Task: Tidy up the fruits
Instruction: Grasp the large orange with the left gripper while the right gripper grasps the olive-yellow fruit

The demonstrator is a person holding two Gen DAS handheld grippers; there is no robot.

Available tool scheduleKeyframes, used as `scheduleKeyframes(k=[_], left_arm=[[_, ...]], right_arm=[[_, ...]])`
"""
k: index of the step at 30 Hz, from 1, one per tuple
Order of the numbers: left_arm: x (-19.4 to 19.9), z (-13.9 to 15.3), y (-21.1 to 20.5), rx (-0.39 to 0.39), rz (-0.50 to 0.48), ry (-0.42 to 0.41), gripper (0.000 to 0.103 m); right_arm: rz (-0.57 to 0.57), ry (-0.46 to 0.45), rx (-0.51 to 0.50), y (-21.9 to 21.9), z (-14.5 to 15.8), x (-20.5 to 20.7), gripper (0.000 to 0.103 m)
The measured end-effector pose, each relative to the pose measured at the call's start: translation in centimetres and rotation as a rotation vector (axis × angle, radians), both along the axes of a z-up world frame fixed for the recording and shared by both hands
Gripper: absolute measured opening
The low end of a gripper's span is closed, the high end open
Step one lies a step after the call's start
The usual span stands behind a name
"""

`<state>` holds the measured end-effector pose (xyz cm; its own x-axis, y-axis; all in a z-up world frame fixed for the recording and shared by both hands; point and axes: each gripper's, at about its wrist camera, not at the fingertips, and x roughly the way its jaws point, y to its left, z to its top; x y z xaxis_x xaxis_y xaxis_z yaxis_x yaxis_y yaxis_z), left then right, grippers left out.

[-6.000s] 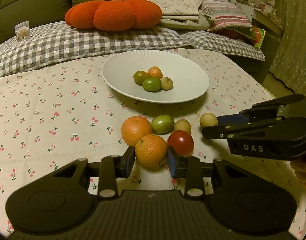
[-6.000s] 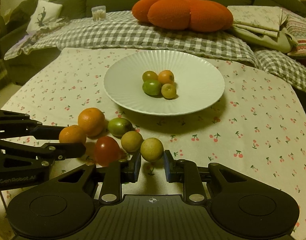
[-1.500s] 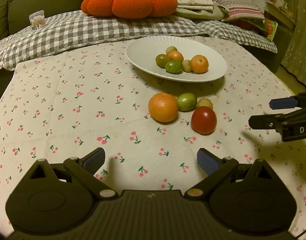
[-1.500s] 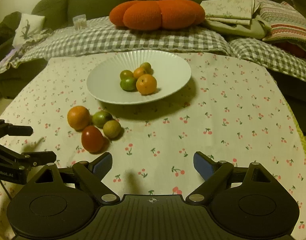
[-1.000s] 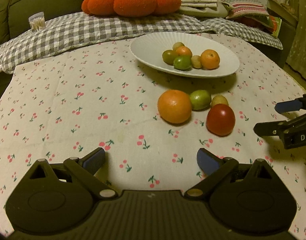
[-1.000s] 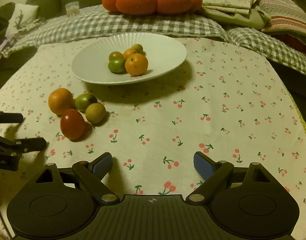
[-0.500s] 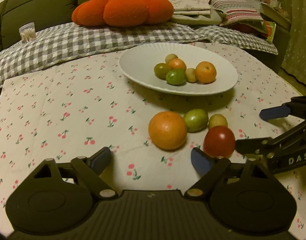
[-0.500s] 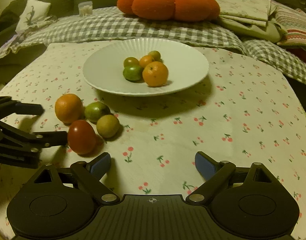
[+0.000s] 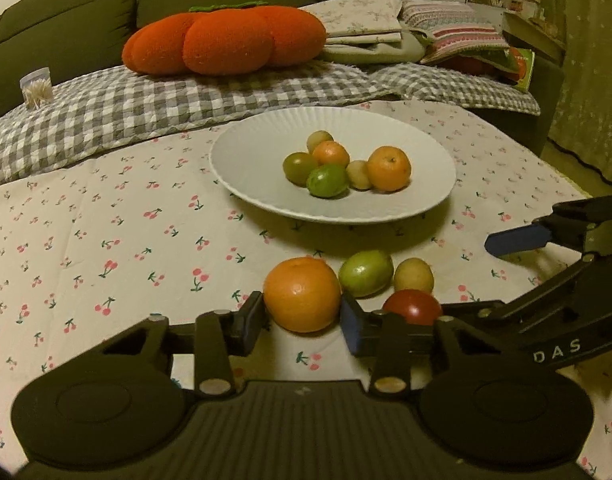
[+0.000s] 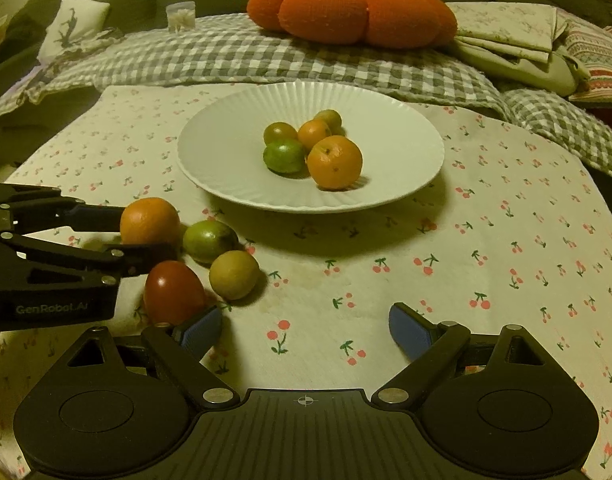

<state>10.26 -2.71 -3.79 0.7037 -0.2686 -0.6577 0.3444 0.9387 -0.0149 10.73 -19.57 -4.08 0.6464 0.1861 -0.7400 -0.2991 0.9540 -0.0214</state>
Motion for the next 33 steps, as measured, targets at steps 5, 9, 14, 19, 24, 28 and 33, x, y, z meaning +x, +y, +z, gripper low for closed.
scheduleKeyframes(k=[5,9,14,19,24,28,33], left_arm=[[-0.3,0.1,0.4,-0.001,0.012,0.006,0.039],[-0.6,0.2,0.9,-0.001,0.022,0.013,0.039],[-1.0,0.3,1.4,0.000,0.026,0.019,0.039],[-1.4,0.5,1.8,0.001,0.031,0.022,0.039],[-1.6,0.5,2.0,0.003,0.033,0.026,0.039],[-1.7,0.5,2.0,0.002,0.036,0.030,0.039],[-1.7,0.5,1.9,0.003,0.038,0.032,0.039]], right_arm=[[0.010,-0.005,0.002,0.3,0.1,0.0,0.088],[0.024,-0.007,0.007,0.6,0.3,0.1,0.083],[0.071,-0.001,0.025,1.5,0.4,0.0,0.074],[0.097,-0.001,0.029,2.3,0.5,0.0,0.062],[0.094,-0.001,0.039,2.3,0.7,0.1,0.048],[0.089,-0.001,0.043,2.1,0.7,0.3,0.040],[0.090,-0.002,0.041,2.1,0.7,0.3,0.037]])
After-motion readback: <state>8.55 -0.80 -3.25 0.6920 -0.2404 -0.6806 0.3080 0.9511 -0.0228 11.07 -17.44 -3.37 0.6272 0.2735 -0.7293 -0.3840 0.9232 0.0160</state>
